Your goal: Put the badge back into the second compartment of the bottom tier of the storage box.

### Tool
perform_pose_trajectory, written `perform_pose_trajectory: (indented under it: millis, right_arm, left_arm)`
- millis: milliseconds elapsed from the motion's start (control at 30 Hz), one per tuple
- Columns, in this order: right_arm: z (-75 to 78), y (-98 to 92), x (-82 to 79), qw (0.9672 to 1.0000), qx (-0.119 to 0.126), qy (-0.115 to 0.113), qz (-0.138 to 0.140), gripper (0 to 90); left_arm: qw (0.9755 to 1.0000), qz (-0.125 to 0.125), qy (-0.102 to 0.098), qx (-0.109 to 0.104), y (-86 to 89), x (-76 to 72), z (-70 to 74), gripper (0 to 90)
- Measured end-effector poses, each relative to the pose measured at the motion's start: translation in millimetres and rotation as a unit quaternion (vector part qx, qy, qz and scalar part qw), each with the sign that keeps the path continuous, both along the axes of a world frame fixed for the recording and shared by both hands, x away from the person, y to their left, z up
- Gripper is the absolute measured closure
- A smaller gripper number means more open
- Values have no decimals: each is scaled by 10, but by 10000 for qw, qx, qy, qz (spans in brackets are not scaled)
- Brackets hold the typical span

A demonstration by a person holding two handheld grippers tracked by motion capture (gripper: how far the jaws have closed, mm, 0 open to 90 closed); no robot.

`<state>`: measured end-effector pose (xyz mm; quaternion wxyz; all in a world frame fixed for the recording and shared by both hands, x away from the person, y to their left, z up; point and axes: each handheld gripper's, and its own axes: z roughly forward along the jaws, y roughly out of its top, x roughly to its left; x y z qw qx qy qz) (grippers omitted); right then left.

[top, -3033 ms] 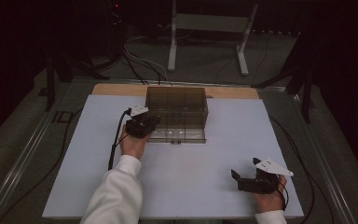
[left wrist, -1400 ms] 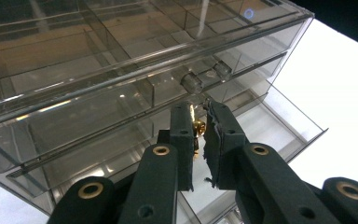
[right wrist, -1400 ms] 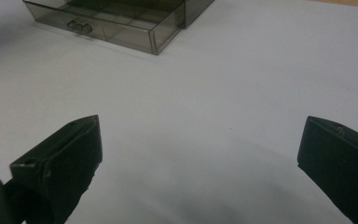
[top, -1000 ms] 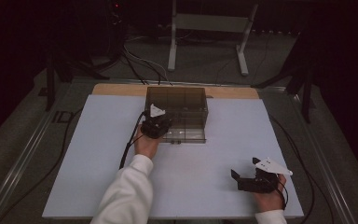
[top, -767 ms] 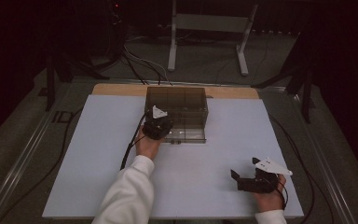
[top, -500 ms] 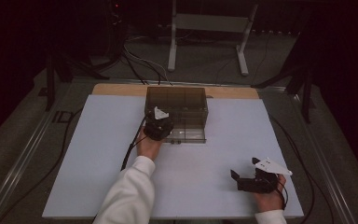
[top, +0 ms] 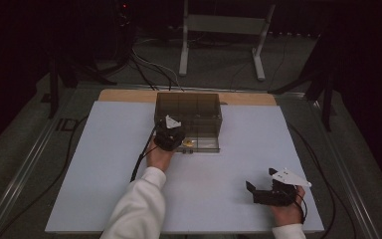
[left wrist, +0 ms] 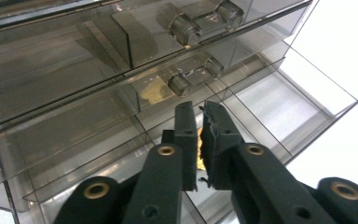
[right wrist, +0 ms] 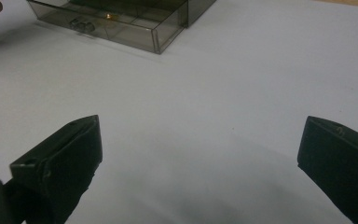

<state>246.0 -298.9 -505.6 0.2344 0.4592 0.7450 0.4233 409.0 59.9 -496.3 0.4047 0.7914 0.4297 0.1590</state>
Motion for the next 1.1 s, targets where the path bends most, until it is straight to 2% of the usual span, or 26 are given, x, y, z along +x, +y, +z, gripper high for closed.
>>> perform_pose_trajectory:
  millis: [67, 133, 200, 233, 333, 367, 433, 533, 567, 600, 733, 867, 900, 1067, 1100]
  right_arm:
    - [0, -4, 0, 10000, -1, -4, -1, 1]
    - [0, -5, -1, 10000, 0, -4, -3, 1]
    - [1, -3, -2, 10000, 3, -5, -3, 1]
    - [-1, 0, -2, 10000, 2, 0, -5, 1]
    - [0, -1, -3, 10000, 0, -6, -4, 1]
    - [1, -1, -3, 10000, 4, -4, -6, 1]
    - [-1, 0, -3, 10000, 3, 0, -7, 1]
    - [-1, 3, -3, 10000, 4, 1, -1, 1]
    - [-2, 4, -3, 10000, -2, -2, 5, 1]
    - [-3, 4, -3, 10000, -2, 4, 2, 1]
    - [-4, 6, -3, 10000, -3, 2, 7, 1]
    - [-5, 9, -3, 10000, -5, 4, 7, 1]
    - [-5, 9, -3, 10000, -6, 4, 8, 1]
    - [-6, 12, -4, 10000, -12, 4, 11, 1]
    - [-5, 13, -5, 10000, -7, 6, 11, 1]
  left_arm:
    - [10000, -13, 6, -27, 20, -15, 14, 729]
    - [10000, 12, -11, -96, 58, -39, 40, 729]
    - [9999, 54, -25, -155, 98, -57, 69, 595]
    - [9997, 66, -23, -249, 148, -74, 107, 560]
    - [9995, 117, -37, -291, 198, -98, 148, 457]
    - [9993, 179, -95, -322, 251, -131, 188, 457]
    - [9988, 278, -162, -378, 317, -164, 230, 354]
    - [9982, 367, -231, -424, 394, -195, 273, 272]
    - [9976, 476, -295, -416, 459, -217, 311, 272]
    - [9973, 518, -314, -427, 489, -226, 329, 219]
    - [9953, 686, -459, -510, 665, -278, 428, 137]
    - [9946, 694, -528, -560, 791, -314, 491, 23]
    - [9941, 687, -582, -599, 859, -341, 521, 23]
    - [9934, 681, -769, -507, 1006, -424, 580, 2]
    - [9926, 704, -878, -454, 1090, -479, 601, 2]
